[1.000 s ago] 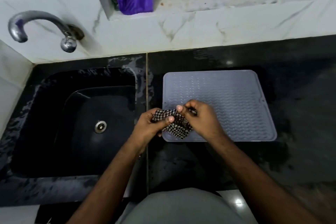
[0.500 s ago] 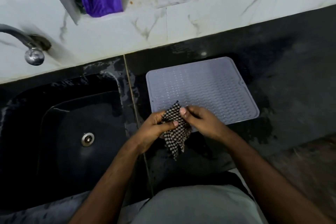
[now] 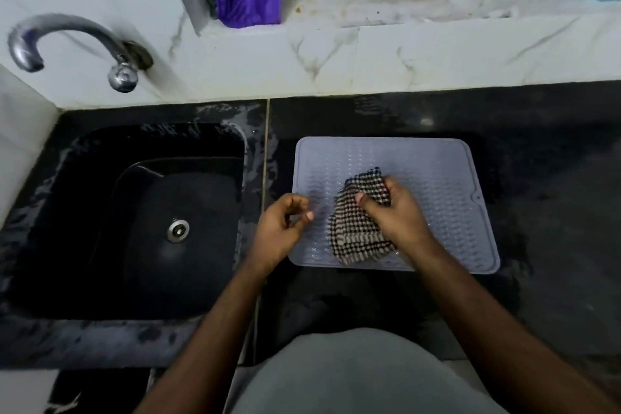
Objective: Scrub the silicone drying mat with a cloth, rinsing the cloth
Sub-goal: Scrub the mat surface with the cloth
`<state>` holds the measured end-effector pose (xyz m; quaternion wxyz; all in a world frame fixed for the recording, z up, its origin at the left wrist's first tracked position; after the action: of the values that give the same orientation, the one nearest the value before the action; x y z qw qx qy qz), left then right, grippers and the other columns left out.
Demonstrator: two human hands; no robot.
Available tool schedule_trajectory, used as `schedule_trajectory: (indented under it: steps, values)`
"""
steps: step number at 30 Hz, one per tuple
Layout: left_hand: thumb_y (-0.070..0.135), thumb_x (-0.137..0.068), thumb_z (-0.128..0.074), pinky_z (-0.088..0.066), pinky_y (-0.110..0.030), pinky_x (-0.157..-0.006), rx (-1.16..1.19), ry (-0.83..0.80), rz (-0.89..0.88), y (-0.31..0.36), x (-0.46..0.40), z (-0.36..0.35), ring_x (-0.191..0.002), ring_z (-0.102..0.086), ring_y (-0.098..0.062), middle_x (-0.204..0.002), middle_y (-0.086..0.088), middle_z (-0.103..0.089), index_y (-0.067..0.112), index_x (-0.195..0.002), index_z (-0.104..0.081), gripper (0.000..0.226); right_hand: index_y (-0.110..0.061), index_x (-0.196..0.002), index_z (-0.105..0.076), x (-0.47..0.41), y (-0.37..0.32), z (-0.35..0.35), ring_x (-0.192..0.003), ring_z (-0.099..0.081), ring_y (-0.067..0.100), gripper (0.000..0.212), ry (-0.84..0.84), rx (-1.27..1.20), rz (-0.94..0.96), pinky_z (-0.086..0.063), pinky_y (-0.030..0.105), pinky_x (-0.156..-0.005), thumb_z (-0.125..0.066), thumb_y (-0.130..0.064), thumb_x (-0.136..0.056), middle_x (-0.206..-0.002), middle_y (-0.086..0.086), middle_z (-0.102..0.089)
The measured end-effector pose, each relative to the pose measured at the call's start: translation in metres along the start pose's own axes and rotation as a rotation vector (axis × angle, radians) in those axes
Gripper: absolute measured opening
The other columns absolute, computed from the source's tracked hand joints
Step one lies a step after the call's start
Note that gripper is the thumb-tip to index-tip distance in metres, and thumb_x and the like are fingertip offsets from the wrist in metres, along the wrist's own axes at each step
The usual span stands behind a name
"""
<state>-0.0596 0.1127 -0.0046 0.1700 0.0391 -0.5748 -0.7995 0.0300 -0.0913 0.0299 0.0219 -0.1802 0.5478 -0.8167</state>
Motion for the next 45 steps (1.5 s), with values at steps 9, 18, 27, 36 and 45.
schedule_trajectory:
  steps: [9, 18, 27, 36, 45]
  values:
    - [0.005, -0.083, -0.068, -0.048, -0.047, -0.092, -0.594, 0.133, 0.07, -0.03, 0.008, 0.001, -0.106, -0.055, -0.037, -0.114, -0.016, -0.058, 0.013, -0.123, -0.068, 0.041, -0.032, -0.141, -0.048, -0.017, -0.009, -0.054, -0.117, -0.054, 0.024, 0.062, -0.176, 0.866, 0.729, -0.056, 0.04, -0.086, -0.064, -0.011, -0.085, -0.14, 0.0, -0.052]
    - [0.008, -0.085, -0.07, -0.046, -0.052, -0.097, -0.469, 0.146, 0.107, -0.046, 0.009, 0.009, -0.109, -0.056, -0.027, -0.111, -0.004, -0.059, 0.023, -0.114, -0.07, 0.032, -0.032, -0.151, -0.033, -0.017, 0.027, -0.094, -0.126, -0.039, 0.029, 0.073, -0.463, 1.188, 0.619, -0.04, 0.056, -0.097, -0.057, -0.018, -0.083, -0.158, -0.003, -0.028]
    - [0.019, -0.075, -0.075, -0.043, -0.048, -0.09, -0.443, 0.174, 0.146, -0.045, 0.002, 0.004, -0.104, -0.051, -0.019, -0.106, 0.011, -0.056, 0.035, -0.114, -0.052, 0.049, -0.023, -0.155, -0.027, -0.011, 0.023, -0.105, -0.126, -0.035, 0.031, 0.068, -0.415, 1.296, 0.537, -0.039, 0.056, -0.096, -0.038, -0.01, -0.09, -0.161, -0.006, -0.024]
    - [0.006, -0.077, -0.064, -0.037, -0.047, -0.091, -0.622, 0.188, 0.171, -0.036, 0.002, -0.011, -0.111, -0.041, -0.025, -0.123, -0.002, -0.036, 0.041, -0.126, -0.046, 0.063, -0.02, -0.124, -0.056, -0.009, 0.013, -0.091, -0.11, -0.047, 0.028, 0.051, -0.271, 1.26, 0.593, -0.044, 0.041, -0.088, -0.027, -0.011, -0.084, -0.133, -0.004, -0.058]
    - [0.0, -0.086, -0.038, -0.028, -0.037, -0.085, -0.792, 0.04, 0.072, -0.025, -0.001, -0.033, -0.103, -0.041, -0.016, -0.154, 0.018, -0.04, 0.043, -0.15, -0.027, 0.078, -0.019, -0.11, -0.055, -0.003, 0.013, -0.065, -0.106, -0.049, 0.029, 0.035, -0.175, 1.251, 0.446, -0.047, 0.041, -0.084, -0.031, -0.012, -0.086, -0.107, 0.0, -0.065]
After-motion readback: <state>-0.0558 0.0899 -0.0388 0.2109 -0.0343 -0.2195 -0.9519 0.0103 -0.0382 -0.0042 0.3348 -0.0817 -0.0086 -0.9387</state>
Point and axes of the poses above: each hand's wrist, its own x-axis away from the middle knuckle, its own z-axis out of the back of the hand, y = z × x, the point moved 1 cm from there along -x, towards the middle knuckle
